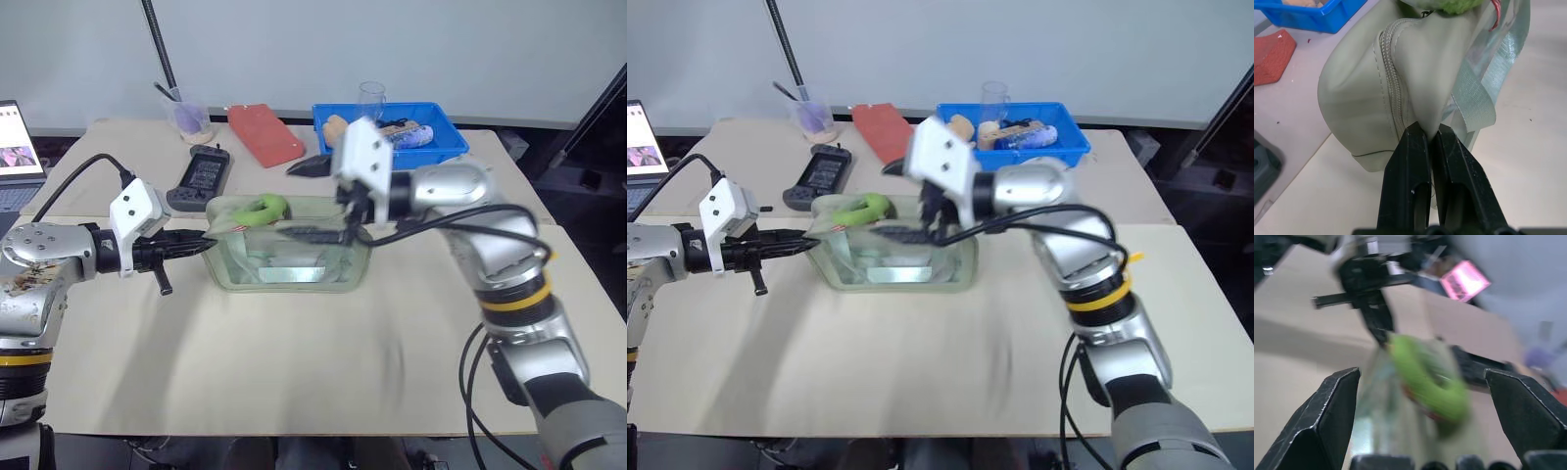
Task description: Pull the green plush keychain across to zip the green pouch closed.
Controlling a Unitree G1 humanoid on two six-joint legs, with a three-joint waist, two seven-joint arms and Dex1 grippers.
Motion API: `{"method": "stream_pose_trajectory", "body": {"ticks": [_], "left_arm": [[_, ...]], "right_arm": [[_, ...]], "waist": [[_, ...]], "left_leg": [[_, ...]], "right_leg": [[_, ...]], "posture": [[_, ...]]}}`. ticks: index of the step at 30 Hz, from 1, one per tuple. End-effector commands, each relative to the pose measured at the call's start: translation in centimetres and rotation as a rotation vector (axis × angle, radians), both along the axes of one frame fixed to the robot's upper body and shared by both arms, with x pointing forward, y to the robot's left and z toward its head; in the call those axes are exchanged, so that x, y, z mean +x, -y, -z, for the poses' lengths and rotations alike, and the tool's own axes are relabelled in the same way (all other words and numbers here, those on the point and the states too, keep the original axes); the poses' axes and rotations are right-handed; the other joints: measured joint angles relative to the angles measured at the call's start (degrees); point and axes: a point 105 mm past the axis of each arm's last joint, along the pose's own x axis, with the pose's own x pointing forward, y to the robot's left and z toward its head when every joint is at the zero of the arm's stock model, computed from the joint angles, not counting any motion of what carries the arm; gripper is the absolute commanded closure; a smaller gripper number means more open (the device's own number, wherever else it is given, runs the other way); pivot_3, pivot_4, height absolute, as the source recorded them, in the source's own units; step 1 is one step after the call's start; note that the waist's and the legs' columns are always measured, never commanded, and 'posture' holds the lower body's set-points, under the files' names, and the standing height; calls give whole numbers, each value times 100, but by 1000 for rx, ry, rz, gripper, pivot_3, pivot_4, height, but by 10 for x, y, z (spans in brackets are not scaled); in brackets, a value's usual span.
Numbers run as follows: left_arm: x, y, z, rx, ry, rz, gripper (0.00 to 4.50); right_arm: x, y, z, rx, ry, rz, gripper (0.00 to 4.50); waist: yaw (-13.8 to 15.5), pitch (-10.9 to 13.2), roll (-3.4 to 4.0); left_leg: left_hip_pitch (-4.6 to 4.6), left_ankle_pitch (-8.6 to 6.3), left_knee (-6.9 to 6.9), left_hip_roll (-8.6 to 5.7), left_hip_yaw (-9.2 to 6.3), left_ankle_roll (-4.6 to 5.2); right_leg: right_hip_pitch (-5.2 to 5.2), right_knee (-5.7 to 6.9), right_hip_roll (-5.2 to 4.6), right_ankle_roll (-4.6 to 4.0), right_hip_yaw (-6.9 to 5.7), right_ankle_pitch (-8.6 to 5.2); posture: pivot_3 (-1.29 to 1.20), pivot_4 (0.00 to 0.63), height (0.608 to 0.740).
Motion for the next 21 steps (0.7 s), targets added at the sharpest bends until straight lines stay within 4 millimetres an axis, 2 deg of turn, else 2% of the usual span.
{"method": "stream_pose_trajectory", "body": {"ticks": [1,10,13,16,21], "left_arm": [[-5,0,-10,19,28,5,4500],[-7,2,-9,13,30,7,4500],[-7,1,-9,14,29,8,4500],[-7,2,-9,14,31,13,4500],[-7,2,-6,23,29,14,4500]], "right_arm": [[-8,-10,-9,18,76,-38,23],[0,-25,0,25,84,-53,23],[6,-26,2,18,103,-42,858],[11,-27,3,12,136,-31,1874],[10,-25,-7,75,97,-38,3588]], "waist": [[6,0,0],[-11,0,0],[-13,0,0],[-14,0,0],[-15,0,0]], "left_leg": [[-1,0,2,0,0,0],[-4,1,2,1,1,-1],[-5,1,2,1,1,-1],[-5,1,2,1,1,-1],[-6,1,2,1,1,-1]], "right_leg": [[0,0,0,0,0,0],[-13,7,1,-2,-1,1],[-13,7,1,-2,-1,1],[-14,7,1,-2,-1,1],[-15,7,1,-2,-1,1]], "posture": [[0,150,740],[0,150,740],[0,150,740],[0,150,740],[0,150,740]]}}
